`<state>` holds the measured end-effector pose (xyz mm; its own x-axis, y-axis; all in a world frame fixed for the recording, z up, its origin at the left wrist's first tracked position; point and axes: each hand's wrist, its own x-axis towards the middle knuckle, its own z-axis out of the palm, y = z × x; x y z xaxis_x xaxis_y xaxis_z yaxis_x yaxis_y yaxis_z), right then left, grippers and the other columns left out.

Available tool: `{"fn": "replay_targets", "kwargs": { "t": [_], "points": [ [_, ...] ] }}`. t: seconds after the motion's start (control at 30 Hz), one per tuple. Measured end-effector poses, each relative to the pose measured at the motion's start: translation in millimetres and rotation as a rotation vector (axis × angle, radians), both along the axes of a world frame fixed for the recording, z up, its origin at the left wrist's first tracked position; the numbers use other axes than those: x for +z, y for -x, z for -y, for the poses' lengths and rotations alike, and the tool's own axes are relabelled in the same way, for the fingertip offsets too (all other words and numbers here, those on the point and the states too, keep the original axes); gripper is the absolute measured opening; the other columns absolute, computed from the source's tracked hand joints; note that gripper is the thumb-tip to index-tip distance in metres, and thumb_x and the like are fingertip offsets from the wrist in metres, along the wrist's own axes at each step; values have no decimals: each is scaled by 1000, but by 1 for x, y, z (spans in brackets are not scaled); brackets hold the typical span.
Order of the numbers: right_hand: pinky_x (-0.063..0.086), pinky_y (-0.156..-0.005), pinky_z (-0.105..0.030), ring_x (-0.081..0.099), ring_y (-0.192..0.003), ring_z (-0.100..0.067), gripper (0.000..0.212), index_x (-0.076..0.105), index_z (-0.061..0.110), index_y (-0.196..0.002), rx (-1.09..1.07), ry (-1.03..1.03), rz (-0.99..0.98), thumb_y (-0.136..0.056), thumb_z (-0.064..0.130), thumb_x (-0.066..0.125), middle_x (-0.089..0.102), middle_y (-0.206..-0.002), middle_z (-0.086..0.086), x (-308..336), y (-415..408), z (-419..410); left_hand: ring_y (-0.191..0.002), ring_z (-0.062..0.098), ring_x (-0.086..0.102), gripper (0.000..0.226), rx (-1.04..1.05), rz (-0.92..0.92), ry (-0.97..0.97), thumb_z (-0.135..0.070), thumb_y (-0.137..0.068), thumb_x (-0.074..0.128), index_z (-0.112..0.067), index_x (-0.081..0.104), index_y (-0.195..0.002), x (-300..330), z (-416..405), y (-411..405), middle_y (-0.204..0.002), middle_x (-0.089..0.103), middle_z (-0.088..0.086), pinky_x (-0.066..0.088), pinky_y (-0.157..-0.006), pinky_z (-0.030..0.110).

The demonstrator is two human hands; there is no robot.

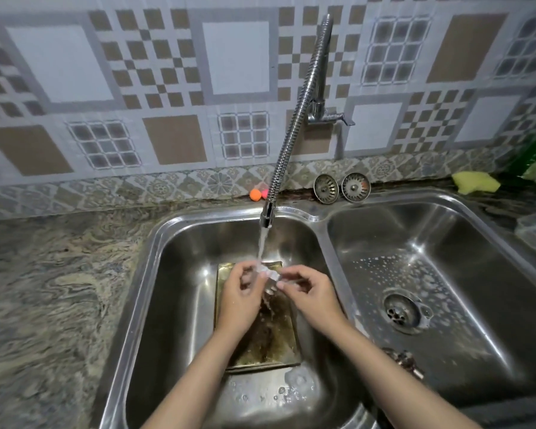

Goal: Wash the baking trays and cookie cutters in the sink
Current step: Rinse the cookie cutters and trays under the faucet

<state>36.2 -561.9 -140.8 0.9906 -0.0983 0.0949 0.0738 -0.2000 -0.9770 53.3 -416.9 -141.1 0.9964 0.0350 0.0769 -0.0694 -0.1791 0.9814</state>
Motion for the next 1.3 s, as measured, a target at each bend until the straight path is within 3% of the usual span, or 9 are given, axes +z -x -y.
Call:
{"fn": "replay_targets", "kwargs": {
  "t": [0.17, 0.3, 0.47, 0.57, 0.73, 1.0, 1.13, 1.3],
  "points": [
    [52, -77, -17, 67, -82, -2, 20, 73, 15, -99, -8, 34, 29, -81, 6, 73, 73, -91, 4, 2, -10, -1, -87, 0, 63, 19, 10, -5, -5, -10, -90, 60, -26, 61, -100, -3, -6, -1, -100, 67, -6, 47, -70, 7],
    [52, -74, -15, 66, -82, 1, 21, 73, 15, -101, 3, 24, 9, -82, 6, 71, 72, -92, 6, 1, -12, -1, -76, -3, 64, 13, 32, -2, 38, -4, -90, 58, -11, 65, -99, 0, -9, 0, -93, 69, -1, 48, -66, 9],
    [50, -71, -12, 66, -81, 3, 20, 72, 14, -98, 8, -18, 4, -84, 0, 67, 71, -93, 5, 0, -13, -4, -72, 15, 71, 10, 45, -116, 121, -11, -91, 59, -18, 66, -90, -2, -13, 5, -89, 71, 3, 57, -60, 32],
    [49, -71, -10, 66, -81, 5, 21, 72, 15, -96, 25, -43, 6, -83, -2, 67, 71, -92, 7, 0, -13, -9, -72, 13, 71, 11, 74, -136, 140, -10, -91, 59, -18, 67, -89, -3, -16, 6, -87, 71, 4, 55, -56, 25],
    [50, -74, -10, 66, -84, 5, 20, 72, 11, -99, 12, -72, -17, -84, -1, 66, 71, -94, 4, -1, -17, -10, -74, 19, 70, 14, 86, -202, 193, -12, -92, 57, -21, 68, -91, 0, -17, 4, -90, 71, 7, 56, -60, 28],
    [57, -84, -29, 69, -89, -13, 20, 73, 13, -100, -54, -85, -74, -85, 2, 66, 73, -95, -3, -4, -25, 6, -81, 24, 72, 18, -8, -261, 197, -14, -93, 55, -25, 68, -88, 9, -4, -6, -94, 72, 6, 59, -69, 34],
    [57, -86, -34, 69, -92, -20, 20, 73, 15, -100, -65, -83, -103, -85, 4, 66, 73, -94, -4, -7, -26, 11, -78, 25, 73, 18, -24, -287, 181, -13, -94, 54, -24, 68, -90, 10, -2, -10, -95, 71, 5, 59, -69, 35],
    [56, -85, -45, 69, -86, -28, 18, 74, 13, -99, -86, -82, -140, -85, 5, 67, 72, -91, -17, -12, -28, 7, -73, 26, 73, 14, 11, -307, 169, -12, -94, 54, -18, 66, -98, 8, -6, -11, -95, 71, 9, 59, -64, 33]
  ]
}}
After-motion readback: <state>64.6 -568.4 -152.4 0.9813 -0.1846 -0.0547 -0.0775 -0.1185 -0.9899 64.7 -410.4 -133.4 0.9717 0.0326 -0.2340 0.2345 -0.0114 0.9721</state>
